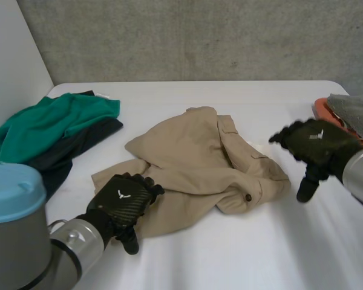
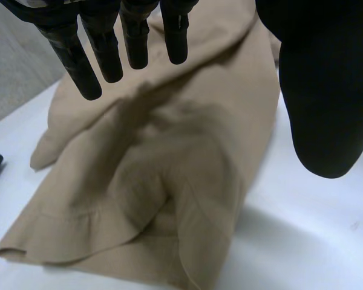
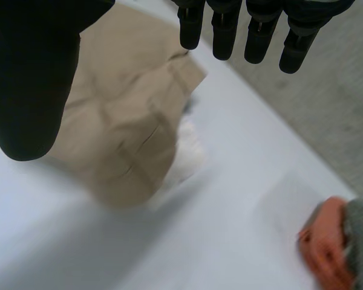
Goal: Fold the laundry.
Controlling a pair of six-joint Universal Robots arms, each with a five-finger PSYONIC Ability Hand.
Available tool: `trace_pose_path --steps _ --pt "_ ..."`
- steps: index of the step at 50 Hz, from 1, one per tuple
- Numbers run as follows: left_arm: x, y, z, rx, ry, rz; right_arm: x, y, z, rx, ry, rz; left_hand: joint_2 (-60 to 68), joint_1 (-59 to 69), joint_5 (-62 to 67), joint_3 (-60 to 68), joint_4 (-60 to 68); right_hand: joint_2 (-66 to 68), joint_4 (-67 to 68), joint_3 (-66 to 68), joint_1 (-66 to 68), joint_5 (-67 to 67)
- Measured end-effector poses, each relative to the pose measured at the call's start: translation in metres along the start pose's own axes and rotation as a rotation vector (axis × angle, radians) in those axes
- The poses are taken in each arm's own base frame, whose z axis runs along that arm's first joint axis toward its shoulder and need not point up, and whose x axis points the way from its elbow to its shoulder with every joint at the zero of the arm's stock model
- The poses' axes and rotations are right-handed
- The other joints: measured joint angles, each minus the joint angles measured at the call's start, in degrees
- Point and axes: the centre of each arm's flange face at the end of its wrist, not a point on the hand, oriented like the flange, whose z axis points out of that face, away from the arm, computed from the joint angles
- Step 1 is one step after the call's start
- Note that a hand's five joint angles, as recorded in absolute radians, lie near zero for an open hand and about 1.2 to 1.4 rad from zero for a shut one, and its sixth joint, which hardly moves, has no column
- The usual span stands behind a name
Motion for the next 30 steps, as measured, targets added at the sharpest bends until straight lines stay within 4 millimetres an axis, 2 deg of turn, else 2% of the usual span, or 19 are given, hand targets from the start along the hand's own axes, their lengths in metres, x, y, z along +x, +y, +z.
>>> trace_pose_path --steps 3,5,6,11,14,15,17,18,19,22,25,30 --pt "0.000 0.005 0.011 -0.019 -0.019 0.018 -0.007 0.017 0.009 -0.020 -0.043 0.002 0.00 -0.03 -0.01 0.00 -0.04 0.13 0.15 0.18 0.12 0.13" --pt "0.000 0.007 0.014 -0.022 -0.025 0.024 -0.009 0.020 0.010 -0.022 -0.048 0.004 0.00 -0.03 -0.01 0.00 -0.04 0.13 0.15 0.18 0.15 0.16" --pt "0.000 0.009 0.020 -0.026 -0.036 0.034 -0.016 0.030 0.020 -0.016 -0.068 0.013 0.00 0.02 0.01 0.00 0.00 0.13 0.15 0.18 0.17 0.17" --pt "-0.001 0.012 0.036 -0.020 -0.062 0.070 -0.030 0.049 0.043 0.013 -0.085 0.047 4.10 4.42 3.85 4.29 3.83 6.21 5.57 5.86 4.56 5.23" --pt "-0.001 0.016 0.047 -0.017 -0.078 0.100 -0.039 0.057 0.058 0.037 -0.086 0.064 15.23 17.17 15.02 15.40 15.11 18.06 17.57 17.77 17.01 17.18" --pt "-0.001 0.017 0.051 -0.017 -0.084 0.112 -0.041 0.059 0.063 0.045 -0.081 0.067 19.16 20.15 17.83 19.33 17.94 27.49 25.62 25.88 26.13 25.10" --pt "-0.001 0.019 0.056 -0.019 -0.095 0.134 -0.043 0.060 0.069 0.059 -0.070 0.068 39.90 42.72 39.32 39.60 39.95 44.27 42.61 43.54 40.01 42.01" --pt "-0.001 0.019 0.058 -0.020 -0.100 0.143 -0.043 0.060 0.072 0.066 -0.062 0.066 39.90 42.72 39.32 39.60 39.95 48.78 48.01 48.12 43.96 47.28" --pt "-0.002 0.020 0.059 -0.022 -0.110 0.156 -0.042 0.058 0.074 0.078 -0.046 0.061 50.17 50.52 49.19 49.51 49.81 53.29 52.49 52.86 48.08 51.39" --pt "-0.004 0.018 0.060 -0.024 -0.145 0.184 -0.035 0.050 0.076 0.105 -0.002 0.042 54.04 51.14 52.13 53.59 54.13 55.32 56.19 55.71 49.45 54.16" --pt "-0.011 0.006 0.050 0.002 -0.206 0.190 -0.023 0.033 0.067 0.140 0.050 0.006 54.16 51.14 52.13 53.65 54.29 55.33 56.35 55.74 49.45 54.17" --pt "-0.030 -0.041 0.011 0.153 -0.332 0.126 0.004 -0.014 0.034 0.250 0.147 -0.085 54.17 51.14 52.13 54.02 54.30 55.32 56.47 55.76 49.45 54.17"
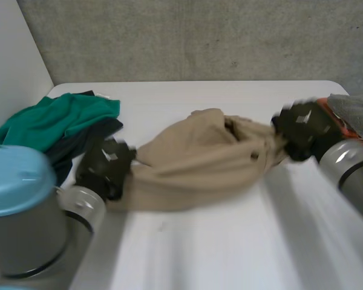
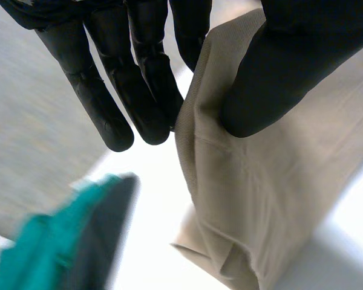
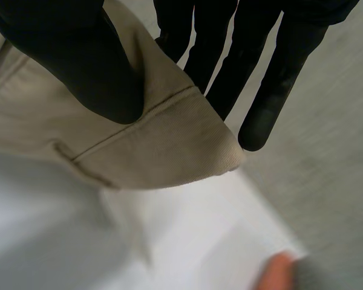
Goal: Fold the laundry.
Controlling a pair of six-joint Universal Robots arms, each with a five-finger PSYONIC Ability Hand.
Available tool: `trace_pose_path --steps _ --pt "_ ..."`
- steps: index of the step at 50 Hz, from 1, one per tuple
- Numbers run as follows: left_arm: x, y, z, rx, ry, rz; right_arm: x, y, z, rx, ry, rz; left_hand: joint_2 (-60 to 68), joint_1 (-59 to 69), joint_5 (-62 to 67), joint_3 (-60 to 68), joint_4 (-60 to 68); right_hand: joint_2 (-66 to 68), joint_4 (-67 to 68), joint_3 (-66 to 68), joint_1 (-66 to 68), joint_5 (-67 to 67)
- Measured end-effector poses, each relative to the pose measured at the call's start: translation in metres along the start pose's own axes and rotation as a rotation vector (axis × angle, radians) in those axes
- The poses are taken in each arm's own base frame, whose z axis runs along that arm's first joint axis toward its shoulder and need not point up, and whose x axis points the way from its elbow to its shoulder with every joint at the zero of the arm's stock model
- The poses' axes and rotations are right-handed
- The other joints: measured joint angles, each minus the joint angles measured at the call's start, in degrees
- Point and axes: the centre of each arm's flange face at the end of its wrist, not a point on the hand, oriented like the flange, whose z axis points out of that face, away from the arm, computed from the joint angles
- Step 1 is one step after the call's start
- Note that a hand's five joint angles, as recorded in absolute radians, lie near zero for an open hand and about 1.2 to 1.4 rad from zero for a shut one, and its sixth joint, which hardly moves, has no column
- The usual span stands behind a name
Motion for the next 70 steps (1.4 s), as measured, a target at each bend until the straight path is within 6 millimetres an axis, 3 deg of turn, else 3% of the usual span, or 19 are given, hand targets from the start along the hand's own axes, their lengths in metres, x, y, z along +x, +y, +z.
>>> trace_pose_path --steps 5,8,11,13,14,15,18,20,24,25,27,31,38,44,48,60,65,67,70 --pt "-0.033 -0.047 -0.030 0.182 -0.066 -0.124 0.033 -0.054 -0.016 0.132 0.062 -0.049 0.00 0.00 0.68 0.18 0.03 0.00 0.00 0.00 0.00 0.11" --pt "-0.040 -0.057 -0.033 0.224 -0.058 -0.159 0.039 -0.068 -0.012 0.169 0.043 -0.041 0.02 -0.04 1.09 0.18 0.03 0.00 0.04 0.00 0.00 0.88" --pt "-0.041 -0.054 -0.023 0.211 -0.041 -0.172 0.034 -0.071 0.002 0.178 -0.003 -0.025 0.13 0.19 1.10 0.19 0.04 0.00 0.13 0.00 0.00 1.03" --pt "-0.037 -0.045 -0.007 0.166 -0.027 -0.172 0.024 -0.062 0.022 0.158 -0.048 -0.011 0.13 0.20 1.10 0.19 0.05 0.00 0.20 0.00 0.00 1.12" --pt "-0.037 -0.045 -0.007 0.166 -0.027 -0.172 0.024 -0.062 0.022 0.158 -0.048 -0.011 0.13 0.20 1.10 0.19 0.05 0.00 0.20 0.00 0.00 1.12" --pt "-0.032 -0.032 0.010 0.114 -0.015 -0.167 0.014 -0.048 0.043 0.121 -0.073 -0.003 0.13 0.20 1.10 0.19 0.05 0.00 0.21 0.00 0.00 1.12" --pt "-0.024 -0.015 0.032 0.047 0.001 -0.161 0.001 -0.026 0.068 0.067 -0.083 0.000 -0.82 -0.43 0.56 -0.38 -0.55 0.00 0.21 0.00 -0.01 1.12" --pt "-0.016 -0.003 0.047 0.002 0.016 -0.154 -0.009 -0.005 0.088 0.019 -0.072 -0.001 -23.23 -23.41 -20.44 -21.61 -22.33 -9.18 -9.77 -9.42 -5.42 -7.60" --pt "-0.007 0.010 0.064 -0.044 0.035 -0.141 -0.019 0.020 0.111 -0.041 -0.021 -0.005 -49.93 -50.60 -48.56 -49.31 -50.61 -37.00 -35.59 -36.40 -30.79 -35.14" --pt "-0.005 0.012 0.068 -0.056 0.041 -0.135 -0.021 0.027 0.116 -0.059 0.005 -0.005 -54.02 -52.89 -52.81 -53.71 -54.79 -47.12 -47.40 -46.76 -41.67 -46.83" --pt "-0.005 0.012 0.069 -0.065 0.044 -0.130 -0.022 0.029 0.119 -0.072 0.027 -0.003 -55.46 -53.21 -53.87 -55.05 -56.12 -50.58 -51.80 -51.01 -45.63 -51.06" --pt "-0.010 0.005 0.061 -0.076 0.039 -0.122 -0.019 0.019 0.110 -0.076 0.057 0.008 -55.90 -53.20 -53.87 -55.21 -56.37 -51.76 -52.80 -52.34 -46.15 -52.91" --pt "-0.028 -0.003 0.026 -0.070 0.038 -0.126 0.005 -0.027 0.048 -0.064 0.027 0.017 -55.61 -52.87 -53.64 -55.07 -56.20 -51.50 -52.64 -51.90 -45.94 -51.42" --pt "-0.026 0.013 0.014 -0.092 0.125 -0.127 0.004 -0.025 0.005 -0.164 -0.074 0.009 -49.69 -46.10 -47.56 -49.36 -49.73 -48.34 -48.63 -47.64 -42.91 -46.46" --pt "-0.019 0.028 0.017 -0.123 0.190 -0.128 -0.008 -0.015 -0.005 -0.231 -0.140 0.006 -45.74 -42.46 -43.70 -45.41 -45.93 -48.08 -47.42 -46.53 -41.27 -45.24" --pt "0.002 0.062 0.052 -0.221 0.234 -0.098 -0.051 0.026 0.019 -0.257 -0.199 0.027 -43.04 -40.20 -40.69 -42.69 -43.16 -37.05 -38.15 -37.35 -31.82 -36.38" --pt "0.006 0.067 0.063 -0.214 0.201 -0.076 -0.059 0.034 0.030 -0.237 -0.178 0.036 -43.04 -40.20 -40.69 -42.69 -43.16 -21.80 -23.50 -22.62 -17.08 -22.08" --pt "0.007 0.068 0.069 -0.199 0.181 -0.057 -0.063 0.036 0.034 -0.224 -0.167 0.036 -43.04 -40.20 -40.69 -42.69 -43.16 -5.50 -7.10 -6.34 -3.05 -6.82" --pt "0.009 0.069 0.073 -0.182 0.169 -0.037 -0.065 0.034 0.035 -0.210 -0.161 0.032 -43.04 -40.19 -40.69 -42.68 -43.16 -0.38 -0.91 -0.46 0.66 -0.98"
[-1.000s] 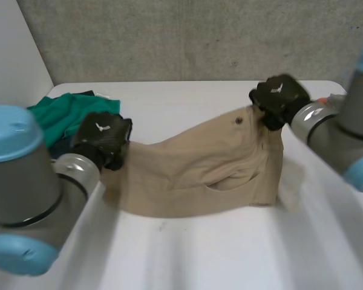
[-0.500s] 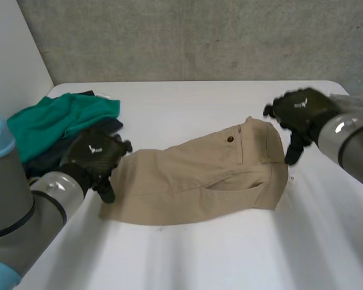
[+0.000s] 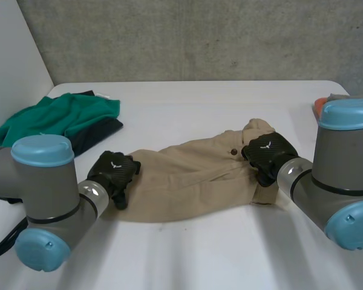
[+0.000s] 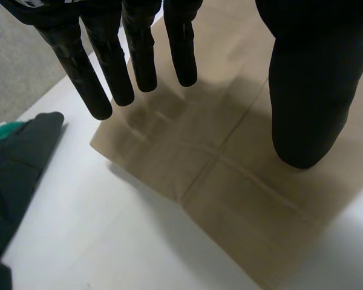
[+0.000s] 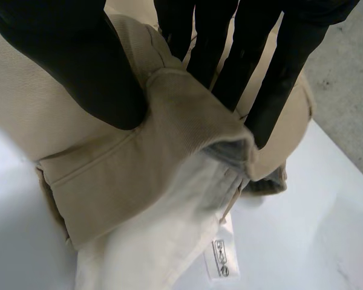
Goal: Fold the laundry.
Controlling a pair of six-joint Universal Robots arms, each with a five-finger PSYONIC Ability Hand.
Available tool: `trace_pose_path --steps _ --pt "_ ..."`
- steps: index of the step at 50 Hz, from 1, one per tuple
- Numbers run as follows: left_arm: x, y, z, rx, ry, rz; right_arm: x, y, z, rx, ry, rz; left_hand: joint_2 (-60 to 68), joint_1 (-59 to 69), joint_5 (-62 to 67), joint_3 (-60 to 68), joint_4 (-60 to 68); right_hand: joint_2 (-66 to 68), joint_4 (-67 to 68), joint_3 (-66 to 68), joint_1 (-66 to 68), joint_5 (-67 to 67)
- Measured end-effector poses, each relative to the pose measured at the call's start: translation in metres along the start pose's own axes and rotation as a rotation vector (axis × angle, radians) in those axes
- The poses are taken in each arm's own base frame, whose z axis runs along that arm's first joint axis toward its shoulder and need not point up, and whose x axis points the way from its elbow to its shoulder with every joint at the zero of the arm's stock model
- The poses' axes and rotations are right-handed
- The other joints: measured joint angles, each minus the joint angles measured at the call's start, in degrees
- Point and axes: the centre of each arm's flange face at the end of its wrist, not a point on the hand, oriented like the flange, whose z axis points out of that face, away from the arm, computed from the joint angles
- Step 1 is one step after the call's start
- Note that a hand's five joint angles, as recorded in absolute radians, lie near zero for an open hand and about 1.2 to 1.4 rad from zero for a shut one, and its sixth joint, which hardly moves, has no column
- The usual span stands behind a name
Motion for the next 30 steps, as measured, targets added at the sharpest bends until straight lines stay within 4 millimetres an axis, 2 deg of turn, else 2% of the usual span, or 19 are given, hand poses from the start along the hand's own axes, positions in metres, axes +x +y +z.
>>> trace_pose_path --steps 8,12,20,24,27,28,30 --pt "0.002 -0.004 0.005 0.038 -0.009 0.044 0.002 -0.030 -0.022 0.112 0.015 -0.022 1.83 2.03 1.63 1.87 1.87 0.00 0.84 0.67 0.00 0.19" --pt "0.002 -0.006 0.004 0.045 -0.009 0.044 0.009 -0.052 -0.042 0.199 0.023 -0.028 5.98 6.61 5.63 6.08 6.07 0.00 0.84 0.67 0.00 0.20" --pt "0.001 -0.011 0.001 0.056 -0.007 0.031 0.021 -0.084 -0.074 0.327 0.047 -0.024 8.99 9.23 8.46 9.00 8.92 0.00 0.85 0.67 0.00 0.19" --pt "0.002 -0.012 0.000 0.058 -0.004 0.025 0.023 -0.093 -0.082 0.355 0.056 -0.020 15.06 15.67 13.78 14.57 14.47 0.00 0.86 0.67 0.00 0.20" --pt "0.002 -0.013 -0.001 0.060 -0.003 0.020 0.024 -0.095 -0.085 0.362 0.058 -0.020 28.78 29.27 26.97 28.67 27.77 0.00 0.86 0.67 0.00 0.19" --pt "0.002 -0.013 -0.001 0.062 -0.004 0.017 0.025 -0.096 -0.086 0.364 0.059 -0.021 38.54 39.56 37.14 37.80 37.96 0.00 0.86 0.67 0.00 0.19" --pt "0.001 -0.015 -0.001 0.065 -0.007 0.012 0.025 -0.097 -0.086 0.363 0.059 -0.022 42.52 41.10 40.71 42.11 42.45 0.00 0.86 0.67 0.00 0.20"
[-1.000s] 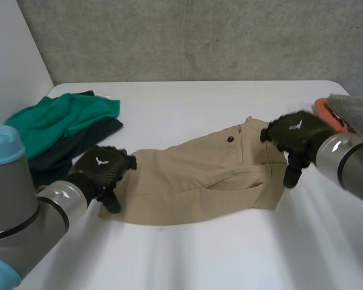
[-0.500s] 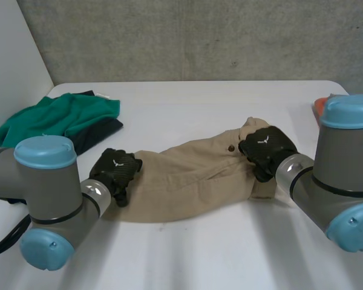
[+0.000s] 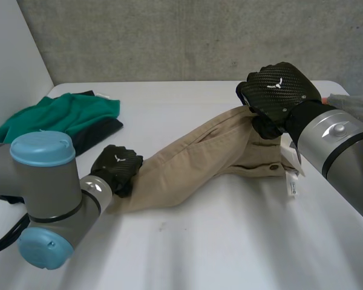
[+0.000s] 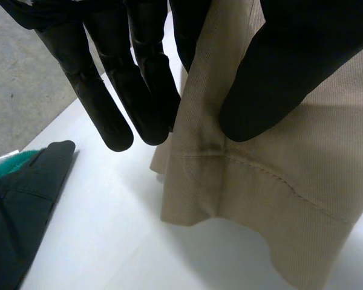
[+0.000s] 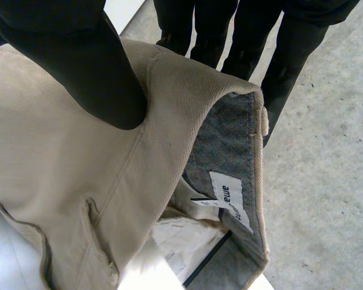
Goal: Fold the laundry.
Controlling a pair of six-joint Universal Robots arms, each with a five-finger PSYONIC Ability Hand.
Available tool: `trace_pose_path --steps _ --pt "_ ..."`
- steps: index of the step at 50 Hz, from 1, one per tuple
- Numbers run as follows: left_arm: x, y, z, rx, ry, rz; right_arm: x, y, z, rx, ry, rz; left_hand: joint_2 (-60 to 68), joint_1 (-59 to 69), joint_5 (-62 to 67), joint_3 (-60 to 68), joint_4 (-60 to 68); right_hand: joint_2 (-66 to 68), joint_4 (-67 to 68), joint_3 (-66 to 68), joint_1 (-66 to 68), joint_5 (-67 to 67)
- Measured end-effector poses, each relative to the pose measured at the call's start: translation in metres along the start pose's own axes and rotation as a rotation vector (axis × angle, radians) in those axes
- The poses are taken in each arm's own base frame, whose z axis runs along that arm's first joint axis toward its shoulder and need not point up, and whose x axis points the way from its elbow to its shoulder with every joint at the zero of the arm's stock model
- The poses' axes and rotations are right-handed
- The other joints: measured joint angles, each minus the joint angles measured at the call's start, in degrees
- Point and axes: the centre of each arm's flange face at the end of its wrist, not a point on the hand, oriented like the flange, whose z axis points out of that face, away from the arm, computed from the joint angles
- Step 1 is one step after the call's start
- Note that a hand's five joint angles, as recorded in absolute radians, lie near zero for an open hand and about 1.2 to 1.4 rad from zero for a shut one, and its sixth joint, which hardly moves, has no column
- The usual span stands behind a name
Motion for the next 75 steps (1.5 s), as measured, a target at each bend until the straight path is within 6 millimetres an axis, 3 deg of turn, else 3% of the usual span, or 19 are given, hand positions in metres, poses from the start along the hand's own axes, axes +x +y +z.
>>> trace_pose_path --steps 7,12,17,21,22,25,32,37,42,45,53,55,64,66,67,68,70,71,75 --pt "-0.012 -0.014 -0.001 0.050 -0.053 -0.022 0.003 0.009 0.008 -0.040 0.000 -0.025 0.59 0.00 0.00 0.75 0.72 0.00 0.00 0.00 0.00 0.00" --pt "-0.043 -0.050 -0.007 0.163 -0.164 -0.054 0.016 0.017 0.023 -0.085 0.023 -0.085 0.59 0.00 0.00 0.75 0.73 0.00 0.00 0.00 0.00 0.00" --pt "-0.078 -0.100 -0.031 0.324 -0.283 -0.092 0.041 -0.002 0.031 -0.046 0.107 -0.130 0.59 0.00 0.00 0.80 0.74 0.00 0.04 0.00 0.00 0.00" --pt "-0.109 -0.151 -0.072 0.507 -0.381 -0.131 0.066 -0.036 0.027 0.043 0.205 -0.154 0.61 0.00 0.00 0.80 0.75 0.00 0.07 0.00 0.00 0.00" --pt "-0.120 -0.173 -0.095 0.589 -0.416 -0.147 0.077 -0.053 0.021 0.089 0.248 -0.163 0.65 0.00 0.00 0.80 0.75 0.00 0.07 0.01 0.00 0.00" --pt "-0.135 -0.203 -0.136 0.710 -0.459 -0.165 0.093 -0.081 0.004 0.164 0.312 -0.178 0.65 0.00 0.00 0.80 0.76 0.00 0.07 0.00 0.00 0.00" --pt "-0.150 -0.241 -0.215 0.855 -0.493 -0.170 0.117 -0.132 -0.048 0.285 0.407 -0.213 0.83 0.00 0.00 0.82 0.77 0.00 0.07 0.31 0.00 0.00" --pt "-0.156 -0.255 -0.245 0.903 -0.513 -0.162 0.124 -0.157 -0.079 0.352 0.431 -0.217 0.86 0.00 0.00 1.00 0.84 0.00 0.07 0.31 0.00 0.01" --pt "-0.162 -0.261 -0.248 0.911 -0.529 -0.153 0.123 -0.160 -0.080 0.372 0.401 -0.188 0.88 0.00 0.00 1.06 0.98 0.00 0.07 0.31 0.00 0.39" --pt "-0.168 -0.260 -0.232 0.880 -0.530 -0.151 0.119 -0.151 -0.067 0.350 0.357 -0.153 0.88 0.00 0.00 1.06 0.98 0.00 0.07 0.31 0.00 0.60" --pt "-0.179 -0.234 -0.136 0.704 -0.491 -0.158 0.100 -0.087 0.007 0.186 0.250 -0.049 0.90 0.00 0.00 1.06 0.98 0.00 0.07 0.32 0.00 0.91" --pt "-0.181 -0.219 -0.090 0.644 -0.480 -0.157 0.092 -0.059 0.039 0.141 0.242 -0.017 0.91 0.00 0.00 1.06 0.99 0.00 0.07 0.31 0.00 0.91" --pt "-0.184 -0.156 0.053 0.528 -0.494 -0.116 0.065 0.009 0.135 0.222 0.336 0.030 0.76 -0.15 0.00 1.07 1.00 -0.54 -0.07 0.18 -0.48 0.75" --pt "-0.183 -0.146 0.072 0.521 -0.496 -0.113 0.059 0.019 0.149 0.244 0.346 0.027 -10.06 -11.00 -9.14 -8.64 -8.75 -11.69 -11.38 -11.27 -11.65 -10.46" --pt "-0.181 -0.137 0.087 0.517 -0.492 -0.114 0.050 0.032 0.163 0.253 0.343 0.018 -23.77 -26.77 -22.82 -22.12 -22.57 -24.84 -23.88 -23.80 -23.36 -22.12" --pt "-0.179 -0.133 0.093 0.516 -0.490 -0.115 0.048 0.035 0.165 0.253 0.341 0.016 -23.77 -26.77 -22.82 -22.12 -22.57 -27.26 -26.14 -26.10 -25.82 -25.74" --pt "-0.175 -0.125 0.107 0.516 -0.489 -0.124 0.033 0.055 0.183 0.239 0.331 -0.011 -35.89 -42.28 -36.28 -35.26 -36.03 -48.19 -47.43 -47.19 -46.18 -47.06" --pt "-0.173 -0.122 0.112 0.514 -0.490 -0.132 0.028 0.065 0.189 0.217 0.327 -0.024 -52.53 -55.06 -51.13 -51.92 -52.60 -52.84 -52.70 -52.71 -49.41 -51.43" --pt "-0.169 -0.123 0.108 0.501 -0.501 -0.160 0.024 0.084 0.194 0.116 0.320 -0.045 -55.93 -55.54 -53.97 -55.39 -56.31 -54.95 -56.27 -56.02 -50.17 -53.41"
